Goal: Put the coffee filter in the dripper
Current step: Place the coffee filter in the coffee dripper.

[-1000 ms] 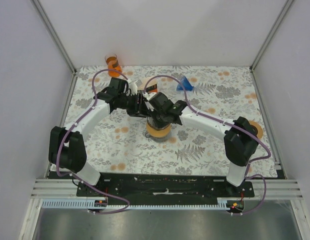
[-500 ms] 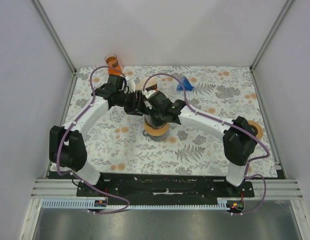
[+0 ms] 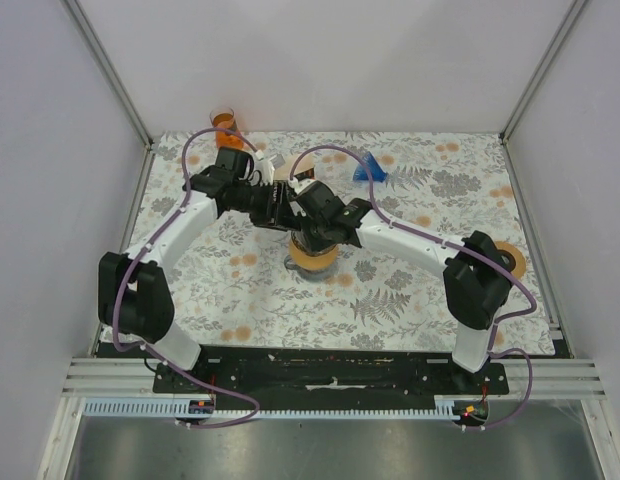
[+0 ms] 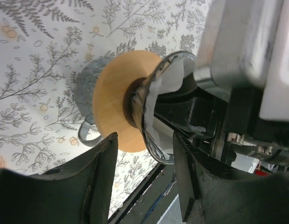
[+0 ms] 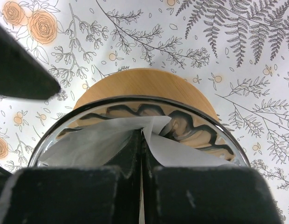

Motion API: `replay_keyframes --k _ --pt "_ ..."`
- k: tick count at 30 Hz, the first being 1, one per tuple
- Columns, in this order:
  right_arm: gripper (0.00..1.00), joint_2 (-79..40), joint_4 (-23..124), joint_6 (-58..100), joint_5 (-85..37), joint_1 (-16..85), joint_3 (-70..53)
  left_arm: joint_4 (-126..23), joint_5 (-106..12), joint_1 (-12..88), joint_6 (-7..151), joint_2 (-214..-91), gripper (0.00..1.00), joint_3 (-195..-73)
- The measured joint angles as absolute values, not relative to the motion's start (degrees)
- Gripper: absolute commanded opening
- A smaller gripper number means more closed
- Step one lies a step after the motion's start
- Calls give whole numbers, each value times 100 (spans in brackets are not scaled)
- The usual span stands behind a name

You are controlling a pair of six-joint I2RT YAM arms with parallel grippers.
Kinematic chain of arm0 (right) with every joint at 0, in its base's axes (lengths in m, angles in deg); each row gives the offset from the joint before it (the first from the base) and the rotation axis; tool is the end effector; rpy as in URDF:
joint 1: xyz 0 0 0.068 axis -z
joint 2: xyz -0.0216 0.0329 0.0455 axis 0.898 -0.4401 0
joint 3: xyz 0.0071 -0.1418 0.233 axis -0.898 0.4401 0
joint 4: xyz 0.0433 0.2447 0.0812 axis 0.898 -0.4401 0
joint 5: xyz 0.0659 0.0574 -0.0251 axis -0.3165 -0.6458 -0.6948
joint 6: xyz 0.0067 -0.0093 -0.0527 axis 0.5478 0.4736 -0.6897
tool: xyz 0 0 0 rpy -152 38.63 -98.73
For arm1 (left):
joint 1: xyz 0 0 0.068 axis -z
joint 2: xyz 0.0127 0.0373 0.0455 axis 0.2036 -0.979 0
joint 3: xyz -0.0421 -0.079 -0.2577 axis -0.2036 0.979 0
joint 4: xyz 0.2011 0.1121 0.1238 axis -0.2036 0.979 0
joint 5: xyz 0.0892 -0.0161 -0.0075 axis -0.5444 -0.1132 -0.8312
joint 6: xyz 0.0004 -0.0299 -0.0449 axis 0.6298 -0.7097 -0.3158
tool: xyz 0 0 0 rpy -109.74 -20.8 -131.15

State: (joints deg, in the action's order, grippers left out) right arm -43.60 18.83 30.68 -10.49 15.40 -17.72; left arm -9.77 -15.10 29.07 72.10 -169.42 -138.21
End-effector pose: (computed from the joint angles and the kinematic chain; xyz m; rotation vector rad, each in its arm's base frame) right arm 0.2724 0.3022 0.2493 -0.6508 2.4374 0.3426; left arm 0.3166 -0.1229 0.2863 0.4264 2.4962 -1.0879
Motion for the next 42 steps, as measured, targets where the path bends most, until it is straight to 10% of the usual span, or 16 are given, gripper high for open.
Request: replay_keyframes --k 24,42 --pt "26 -4194 1842 2718 -1416 1579 -1772 -1228 -1781 3139 7260 -16590 7 -13371" --pt "49 -3827 1752 1802 -2448 1715 -1855 -1180 -1781 3137 7371 -16590 2 -13378"
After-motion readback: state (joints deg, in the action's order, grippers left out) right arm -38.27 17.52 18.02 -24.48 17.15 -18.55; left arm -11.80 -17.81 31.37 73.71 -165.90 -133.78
